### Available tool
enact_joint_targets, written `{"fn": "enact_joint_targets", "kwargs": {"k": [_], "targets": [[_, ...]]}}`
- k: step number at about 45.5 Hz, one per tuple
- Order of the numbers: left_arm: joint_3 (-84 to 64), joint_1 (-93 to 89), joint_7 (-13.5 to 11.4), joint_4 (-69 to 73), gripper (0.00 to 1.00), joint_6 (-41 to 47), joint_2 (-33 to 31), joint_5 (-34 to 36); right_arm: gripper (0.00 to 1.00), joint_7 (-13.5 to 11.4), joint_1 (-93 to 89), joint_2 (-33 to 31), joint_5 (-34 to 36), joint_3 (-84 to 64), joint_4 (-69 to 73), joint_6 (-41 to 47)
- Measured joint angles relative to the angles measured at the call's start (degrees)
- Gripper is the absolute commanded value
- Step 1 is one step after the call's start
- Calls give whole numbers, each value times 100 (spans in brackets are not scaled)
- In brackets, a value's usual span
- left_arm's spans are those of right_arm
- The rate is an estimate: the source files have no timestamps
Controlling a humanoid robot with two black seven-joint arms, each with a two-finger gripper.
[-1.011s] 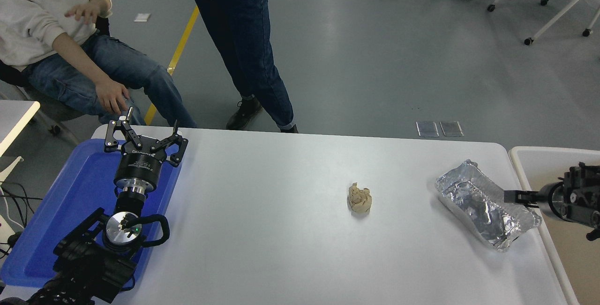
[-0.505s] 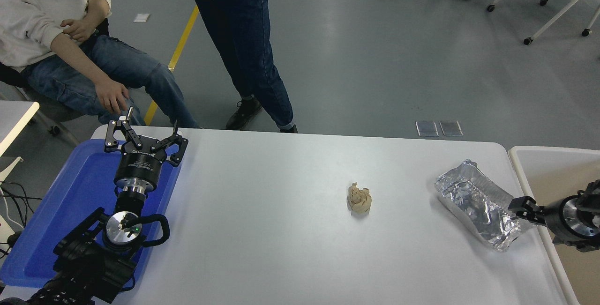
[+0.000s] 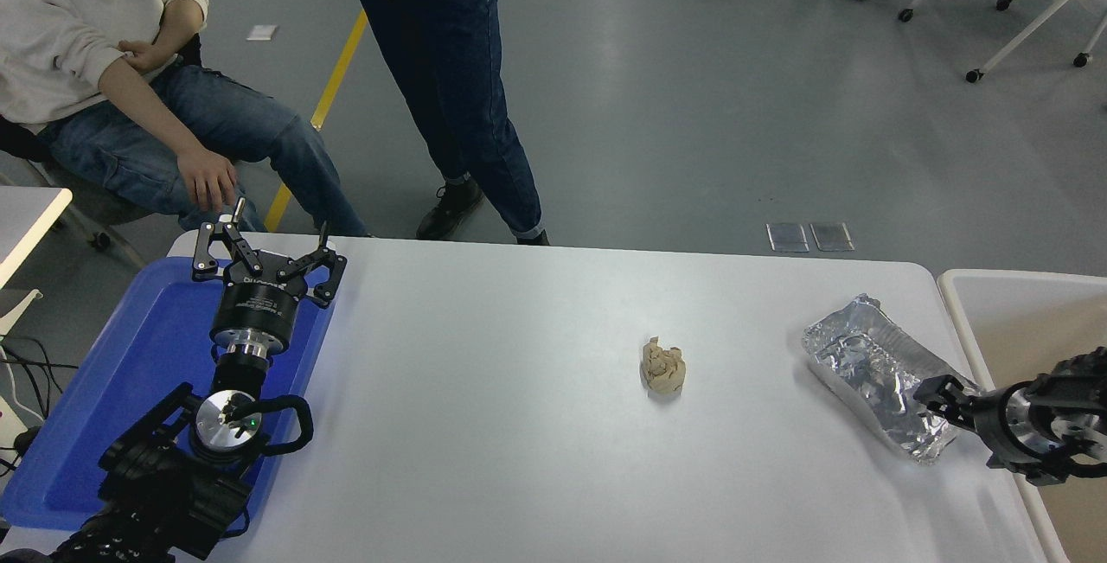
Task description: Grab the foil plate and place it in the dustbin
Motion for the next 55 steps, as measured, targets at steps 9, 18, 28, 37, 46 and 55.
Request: {"fn": "enact_joint_targets", "kwargs": {"k": [9,18,28,37,46,55], "targets": [[0,0,0,-1,100,0,0,0,41,-1,-77,52,21,55,-38,-123],[0,0,0,-2,100,0,0,0,18,-5,-103,74,45,79,-20,-146],[0,0,0,-2,100,0,0,0,0,-5,-111,80,73,146,30,-111],[0,0,0,-2,100,0,0,0,0,-1,-75,69,83,182,125,-96],[0,0,0,-2,100,0,0,1,0,4,100,-120,60,186,360,-92],[0,0,1,-2,100,0,0,5,0,8,426,-397,-93,130,600,-14]]}}
